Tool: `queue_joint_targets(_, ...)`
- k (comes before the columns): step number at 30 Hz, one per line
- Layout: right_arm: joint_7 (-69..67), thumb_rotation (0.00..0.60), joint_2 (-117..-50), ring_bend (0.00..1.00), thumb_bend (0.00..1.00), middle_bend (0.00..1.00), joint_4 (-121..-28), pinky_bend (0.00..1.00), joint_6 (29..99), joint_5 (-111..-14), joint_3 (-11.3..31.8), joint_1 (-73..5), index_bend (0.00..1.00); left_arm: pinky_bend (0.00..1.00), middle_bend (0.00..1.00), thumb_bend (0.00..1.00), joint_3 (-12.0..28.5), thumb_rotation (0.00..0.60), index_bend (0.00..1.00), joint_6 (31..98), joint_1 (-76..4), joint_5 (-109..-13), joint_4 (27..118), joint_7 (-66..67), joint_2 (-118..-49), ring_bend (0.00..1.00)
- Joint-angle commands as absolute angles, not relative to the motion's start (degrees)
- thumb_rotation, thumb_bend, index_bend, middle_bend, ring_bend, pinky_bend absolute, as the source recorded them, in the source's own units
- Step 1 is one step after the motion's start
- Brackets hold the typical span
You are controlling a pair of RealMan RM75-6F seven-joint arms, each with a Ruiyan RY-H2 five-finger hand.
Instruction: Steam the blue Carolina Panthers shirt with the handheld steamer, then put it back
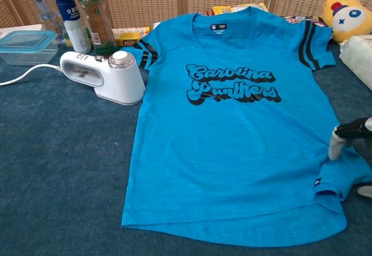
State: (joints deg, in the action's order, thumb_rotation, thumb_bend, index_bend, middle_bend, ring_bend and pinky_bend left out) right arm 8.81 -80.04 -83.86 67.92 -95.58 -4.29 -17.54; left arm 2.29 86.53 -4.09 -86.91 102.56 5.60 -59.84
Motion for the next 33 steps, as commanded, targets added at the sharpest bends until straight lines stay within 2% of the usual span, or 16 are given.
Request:
queue_joint_targets(1,8.4,0.600,-80.8,0.37,0.24,0.38,-82.7,0.42,67.8,-95.7,-4.3,-17.8,0.41,0.28,0.32,0.31,2.2,0.556,0.14,86.6,-4.0,-87.0,102.6,5.6,-59.8,0.22)
queue_joint_targets(8,6.7,0.600,-82.6,0.40,0.28,0.41,-80.3,0.45,67.6,-96.1,-4.0,-18.9,0.45,0.28,0.32,0.31,2.2,0.551,0.14,87.3,-3.4,-86.6,102.4,5.0,-59.4,0.22)
queue_joint_targets(22,7.5,0.600,-84.1,0.56,0.45,0.56,-80.8,0.71,66.6,-95.5,-3.2,-20.7,0.62,0.28,0.33,0.31,2.2,0.552,0.14,85.7,-4.0,-85.7,100.7,3.8,-59.7,0.22)
queue_joint_targets(33,5.9,0.600,-82.8,0.66,0.51,0.64,-84.6,0.82,64.4,-92.5,-1.9,-22.1,0.68,0.28,0.32,0.31,2.8,0.558,0.14,81.8,-6.6,-84.8,99.7,5.0,-60.8,0.22)
